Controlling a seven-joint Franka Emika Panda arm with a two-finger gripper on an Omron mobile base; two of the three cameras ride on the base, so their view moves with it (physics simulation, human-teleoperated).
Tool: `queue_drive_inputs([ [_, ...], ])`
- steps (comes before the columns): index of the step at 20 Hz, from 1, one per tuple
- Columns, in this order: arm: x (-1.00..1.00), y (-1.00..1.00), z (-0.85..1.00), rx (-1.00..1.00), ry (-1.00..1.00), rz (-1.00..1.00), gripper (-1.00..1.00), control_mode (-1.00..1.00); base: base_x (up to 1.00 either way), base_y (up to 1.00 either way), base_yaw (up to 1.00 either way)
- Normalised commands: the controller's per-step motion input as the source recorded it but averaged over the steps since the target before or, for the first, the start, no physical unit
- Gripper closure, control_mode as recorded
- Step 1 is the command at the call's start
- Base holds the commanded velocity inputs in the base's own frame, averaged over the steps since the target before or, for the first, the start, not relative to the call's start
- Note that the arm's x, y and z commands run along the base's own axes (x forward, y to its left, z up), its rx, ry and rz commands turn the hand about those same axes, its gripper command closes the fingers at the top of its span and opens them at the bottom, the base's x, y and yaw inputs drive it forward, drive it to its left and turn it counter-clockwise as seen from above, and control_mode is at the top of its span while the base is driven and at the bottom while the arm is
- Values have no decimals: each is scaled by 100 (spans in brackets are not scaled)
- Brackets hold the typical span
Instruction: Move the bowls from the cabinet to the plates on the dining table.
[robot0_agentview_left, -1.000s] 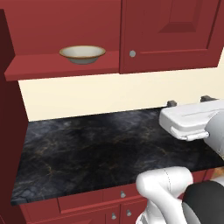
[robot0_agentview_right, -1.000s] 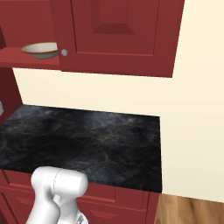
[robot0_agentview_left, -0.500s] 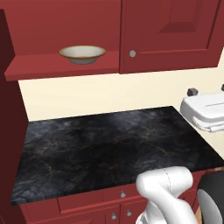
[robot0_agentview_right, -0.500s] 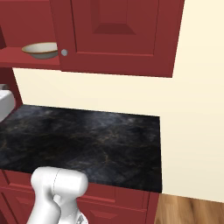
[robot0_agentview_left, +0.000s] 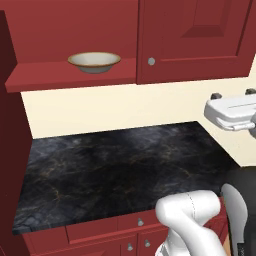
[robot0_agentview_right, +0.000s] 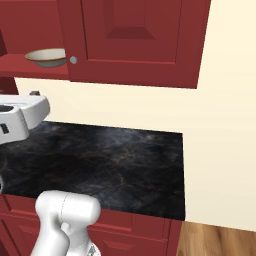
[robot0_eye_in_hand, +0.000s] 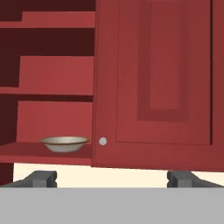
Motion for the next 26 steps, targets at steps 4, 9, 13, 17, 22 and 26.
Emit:
queue_drive_inputs([
  [4,60,-14,-24,0,-14,1,-100,-100,0,0,0],
  [9,53,-8,-27,0,-15,10,-100,-100,0,0,0],
  [13,46,0,-21,0,-6,21,-100,-100,0,0,0],
  [17,29,0,-17,0,-6,18,-100,-100,0,0,0],
  [22,30,0,-10,0,-6,3,-100,-100,0,0,0],
  [26,45,3,-18,0,-1,0,-100,-100,0,0,0],
])
